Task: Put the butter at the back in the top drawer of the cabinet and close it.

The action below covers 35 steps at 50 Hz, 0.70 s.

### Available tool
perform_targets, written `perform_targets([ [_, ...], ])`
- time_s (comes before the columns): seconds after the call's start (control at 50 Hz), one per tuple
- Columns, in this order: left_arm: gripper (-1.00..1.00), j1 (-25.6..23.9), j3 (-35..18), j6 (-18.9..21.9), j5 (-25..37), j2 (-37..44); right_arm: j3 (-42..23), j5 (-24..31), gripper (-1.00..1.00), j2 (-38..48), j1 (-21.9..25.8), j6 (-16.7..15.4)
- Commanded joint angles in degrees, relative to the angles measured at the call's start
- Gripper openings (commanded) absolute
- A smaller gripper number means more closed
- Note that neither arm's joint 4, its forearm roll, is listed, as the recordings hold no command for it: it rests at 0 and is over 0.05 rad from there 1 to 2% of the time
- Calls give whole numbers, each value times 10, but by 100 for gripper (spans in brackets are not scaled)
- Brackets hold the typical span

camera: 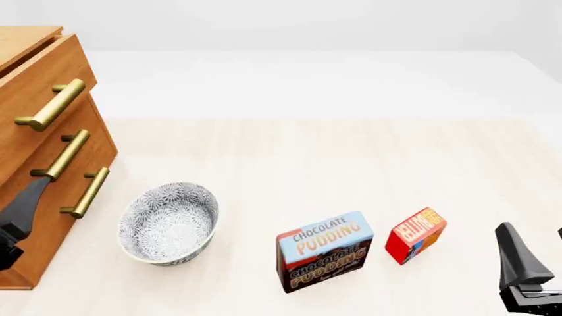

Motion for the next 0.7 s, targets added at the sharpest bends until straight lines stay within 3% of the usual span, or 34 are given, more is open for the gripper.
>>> perform_targets([
  [0.02, 100, 8, 6, 34, -13, 8, 0, 0, 100, 0, 0, 0],
  [0.7, 100, 4, 29, 104, -88, 66, 0, 0, 100, 0, 0, 0],
])
